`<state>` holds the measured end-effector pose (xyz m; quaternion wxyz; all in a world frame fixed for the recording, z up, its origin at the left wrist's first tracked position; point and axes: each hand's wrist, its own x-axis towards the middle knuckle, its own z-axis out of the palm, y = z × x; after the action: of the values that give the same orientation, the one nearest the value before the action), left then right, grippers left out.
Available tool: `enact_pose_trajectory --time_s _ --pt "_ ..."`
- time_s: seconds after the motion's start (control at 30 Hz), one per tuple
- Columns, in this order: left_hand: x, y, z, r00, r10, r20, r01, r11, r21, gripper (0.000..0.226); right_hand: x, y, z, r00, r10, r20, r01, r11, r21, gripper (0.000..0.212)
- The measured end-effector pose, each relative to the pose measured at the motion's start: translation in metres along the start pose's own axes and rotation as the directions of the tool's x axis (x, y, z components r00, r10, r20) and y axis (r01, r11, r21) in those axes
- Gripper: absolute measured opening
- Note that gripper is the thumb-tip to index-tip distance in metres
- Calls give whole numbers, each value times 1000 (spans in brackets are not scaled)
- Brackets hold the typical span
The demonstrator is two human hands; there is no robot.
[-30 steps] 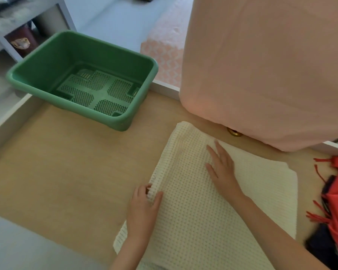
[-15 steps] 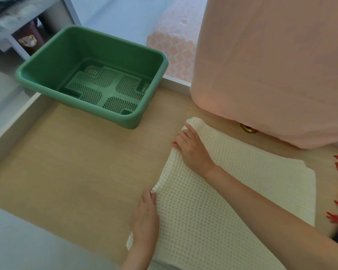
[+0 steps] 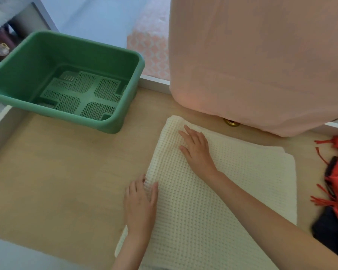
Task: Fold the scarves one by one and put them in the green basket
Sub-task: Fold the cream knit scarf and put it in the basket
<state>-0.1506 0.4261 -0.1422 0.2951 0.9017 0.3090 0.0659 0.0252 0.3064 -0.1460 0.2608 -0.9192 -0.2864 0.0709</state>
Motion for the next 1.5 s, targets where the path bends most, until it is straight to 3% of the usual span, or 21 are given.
enact_pose_trajectory --time_s 0.13,0.3,0.4,0.5,0.63,0.77,0.9,0.97,1.07,1.1,1.17,1.27,1.37,1.43,1.5 --pt "32 26 16 998 -48 37 49 998 -33 45 0 26 -8 992 125 11 -125 992 -26 49" --pt "56 24 26 963 -268 36 267 963 16 27 6 32 -11 984 101 145 -105 994 16 50" --pt "58 26 31 995 -27 -96 38 992 117 26 -7 44 -35 991 62 117 -78 988 133 45" --pt "56 46 41 974 183 -136 -166 978 124 38 -36 79 -77 985 172 -30 -163 968 193 39" --pt "49 103 64 894 445 56 -448 892 59 42 -73 157 -126 904 411 -119 -378 897 229 42" --pt "55 139 100 795 515 321 -585 792 177 63 -86 204 -148 857 512 54 -507 821 263 40" --pt "65 132 124 820 430 378 -542 796 270 67 -84 225 -154 845 534 13 -524 824 215 19" --pt "64 129 127 835 410 366 -521 803 289 64 -88 232 -162 846 533 11 -520 820 239 20" --pt "63 131 130 857 379 350 -490 809 325 62 -100 233 -163 815 536 221 -554 832 27 41" --pt "63 132 130 864 370 343 -480 811 333 61 -103 234 -164 809 542 228 -545 836 -56 48" --pt "67 129 128 882 339 327 -446 825 347 58 -104 241 -170 825 547 144 -523 834 -177 70" --pt "76 120 120 928 257 269 -343 871 351 60 -102 252 -174 866 496 -67 -490 814 -312 85" --pt "79 120 117 945 202 257 -287 889 357 61 -106 245 -155 885 466 -23 -433 802 -413 104" --pt "79 124 118 946 197 257 -284 887 364 62 -110 243 -143 880 472 -48 -460 825 -330 94" --pt "77 123 116 945 200 260 -286 891 354 64 -115 235 -144 839 526 -140 -538 840 -75 75"
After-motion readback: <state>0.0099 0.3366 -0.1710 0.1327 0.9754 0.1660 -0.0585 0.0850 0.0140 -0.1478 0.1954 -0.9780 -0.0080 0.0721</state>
